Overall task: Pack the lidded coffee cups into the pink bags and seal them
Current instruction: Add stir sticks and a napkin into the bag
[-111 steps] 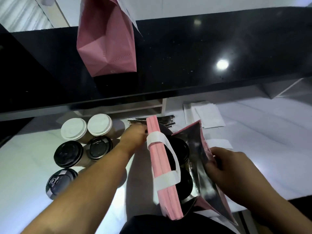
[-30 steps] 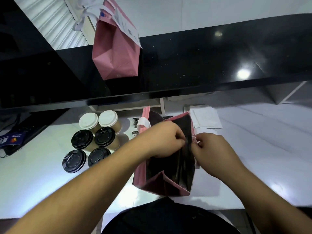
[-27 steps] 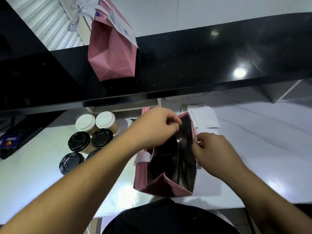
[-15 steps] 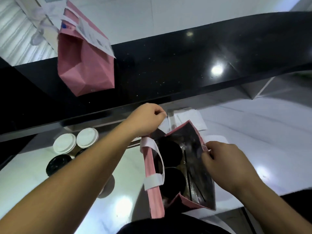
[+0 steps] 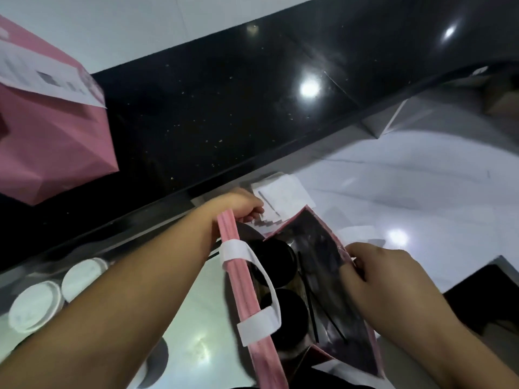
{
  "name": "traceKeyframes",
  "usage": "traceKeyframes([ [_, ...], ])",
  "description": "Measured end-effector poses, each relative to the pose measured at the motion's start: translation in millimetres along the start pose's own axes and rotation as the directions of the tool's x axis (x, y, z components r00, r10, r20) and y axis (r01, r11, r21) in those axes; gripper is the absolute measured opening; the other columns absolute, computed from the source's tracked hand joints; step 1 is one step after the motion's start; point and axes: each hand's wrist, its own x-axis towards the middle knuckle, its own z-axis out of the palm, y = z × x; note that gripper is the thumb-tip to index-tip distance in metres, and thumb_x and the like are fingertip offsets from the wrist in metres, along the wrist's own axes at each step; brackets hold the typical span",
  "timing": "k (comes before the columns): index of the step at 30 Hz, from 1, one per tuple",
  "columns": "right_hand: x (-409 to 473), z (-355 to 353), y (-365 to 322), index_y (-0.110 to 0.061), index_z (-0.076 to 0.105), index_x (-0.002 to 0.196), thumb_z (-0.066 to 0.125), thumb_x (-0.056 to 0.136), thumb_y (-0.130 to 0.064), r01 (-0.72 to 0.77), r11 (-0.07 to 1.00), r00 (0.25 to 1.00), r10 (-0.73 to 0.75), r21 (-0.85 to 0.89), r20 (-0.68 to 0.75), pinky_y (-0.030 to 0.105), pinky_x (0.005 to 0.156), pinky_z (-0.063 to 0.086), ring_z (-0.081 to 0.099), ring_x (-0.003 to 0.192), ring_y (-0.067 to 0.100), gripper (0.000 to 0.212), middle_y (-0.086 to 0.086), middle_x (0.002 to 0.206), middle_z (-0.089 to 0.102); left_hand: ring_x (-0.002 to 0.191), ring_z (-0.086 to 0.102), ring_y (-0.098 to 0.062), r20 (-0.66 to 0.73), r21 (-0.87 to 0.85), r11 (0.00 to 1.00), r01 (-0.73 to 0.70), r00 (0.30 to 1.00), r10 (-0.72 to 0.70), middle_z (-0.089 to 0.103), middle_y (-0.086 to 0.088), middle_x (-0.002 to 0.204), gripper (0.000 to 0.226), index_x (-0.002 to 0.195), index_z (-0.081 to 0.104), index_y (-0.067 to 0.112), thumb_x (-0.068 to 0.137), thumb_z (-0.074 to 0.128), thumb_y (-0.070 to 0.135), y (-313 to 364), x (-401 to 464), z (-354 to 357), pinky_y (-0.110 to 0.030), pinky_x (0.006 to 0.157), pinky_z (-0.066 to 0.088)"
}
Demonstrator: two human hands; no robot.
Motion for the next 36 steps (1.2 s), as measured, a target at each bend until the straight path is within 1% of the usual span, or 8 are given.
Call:
traceKeyframes([
  [2, 0, 0, -1, -0.015, 0.051, 0.07, 0.049, 0.092, -0.033, -0.018, 1.0, 1.0, 0.018, 0.015, 0.012, 0.041, 0.056, 0.047, 0.056, 0.058, 0.023, 0.029, 0.005, 0.055, 0.055, 0.055, 0.068, -0.012, 0.028, -0.02, 0.999, 0.039, 0.999, -0.038, 0.075, -0.005, 0.07, 0.018, 0.09, 0.074, 0.003, 0.099, 0.066, 0.017, 0, 14, 10, -0.021, 0.05, 0.055],
  [5, -1, -1, -2, -0.016, 0.051, 0.07, 0.047, 0.092, -0.038, -0.021, 0.999, 1.0, 0.02, 0.036, 0.019, 0.038, 0.054, 0.045, 0.054, 0.058, 0.022, 0.031, 0.005, 0.057, 0.056, 0.079, 0.074, -0.023, 0.035, -0.171, 0.983, 0.061, 0.998, -0.056, 0.076, -0.014, 0.082, 0.014, 0.096, 0.073, -0.004, 0.095, 0.07, 0.01, 0, 29, 25, -0.04, 0.092, 0.062],
  [9, 2, -3, -4, -0.02, 0.059, 0.078, 0.044, 0.091, -0.043, -0.036, 0.998, 0.999, 0.035, 0.052, 0.021, 0.034, 0.057, 0.047, 0.057, 0.061, 0.019, 0.031, -0.001, 0.061, 0.063, 0.116, 0.069, -0.038, 0.032, -0.207, 0.976, 0.063, 0.998, -0.057, 0.074, -0.024, 0.116, 0.039, 0.121, 0.069, -0.006, 0.092, 0.077, 0.019, 6, 41, 31, -0.049, 0.106, 0.053],
  [11, 4, -4, -4, -0.022, 0.06, 0.079, 0.044, 0.093, -0.044, -0.043, 0.997, 0.999, 0.042, 0.058, 0.026, 0.033, 0.057, 0.047, 0.058, 0.062, 0.018, 0.03, -0.002, 0.063, 0.064, 0.111, 0.071, -0.036, 0.013, -0.185, 0.981, 0.055, 0.998, -0.053, 0.072, -0.023, 0.123, 0.054, 0.128, 0.066, -0.002, 0.086, 0.083, 0.029, 12, 45, 32, -0.049, 0.103, 0.055],
  [15, 8, -5, -5, -0.02, 0.057, 0.077, 0.045, 0.093, -0.043, -0.041, 0.997, 0.999, 0.039, 0.065, 0.033, 0.033, 0.055, 0.045, 0.056, 0.062, 0.019, 0.03, -0.002, 0.062, 0.062, 0.095, 0.075, -0.031, -0.123, -0.054, 0.998, 0.015, 0.992, -0.022, 0.076, -0.015, 0.108, 0.051, 0.117, 0.069, 0.006, 0.079, 0.086, 0.036, 21, 48, 36, -0.042, 0.087, 0.063],
  [19, 11, -5, -6, -0.017, 0.054, 0.074, 0.049, 0.093, -0.038, -0.044, 0.997, 0.998, 0.042, 0.057, 0.04, 0.035, 0.052, 0.042, 0.054, 0.062, 0.021, 0.029, 0.001, 0.062, 0.059, 0.067, 0.067, -0.014, -0.225, 0.128, 0.991, -0.031, 0.973, 0.059, 0.071, -0.001, 0.087, 0.029, 0.104, 0.071, 0.009, 0.081, 0.081, 0.023, 25, 53, 43, -0.017, 0.049, 0.047],
  [24, 12, -7, -5, -0.016, 0.051, 0.074, 0.048, 0.091, -0.037, -0.056, 0.996, 0.998, 0.053, 0.063, 0.046, 0.036, 0.05, 0.041, 0.052, 0.061, 0.021, 0.027, -0.001, 0.064, 0.058, 0.062, 0.068, -0.016, -0.226, 0.22, 0.972, -0.083, 0.965, 0.134, 0.074, 0.0, 0.071, 0.014, 0.073, 0.069, 0.01, 0.08, 0.067, 0.022, 25, 52, 42, -0.019, 0.053, 0.049],
  [36, 11, -4, -7, -0.016, 0.052, 0.073, 0.05, 0.092, -0.034, -0.031, 0.996, 0.999, 0.028, 0.087, 0.036, 0.039, 0.051, 0.042, 0.049, 0.057, 0.024, 0.026, 0.0, 0.06, 0.056, 0.07, 0.061, -0.014, -0.301, 0.424, 0.895, -0.14, 0.91, 0.285, 0.067, 0.001, 0.085, 0.019, 0.074, 0.059, 0.024, 0.089, 0.069, 0.021, 8, 54, 32, -0.022, 0.054, 0.039],
])
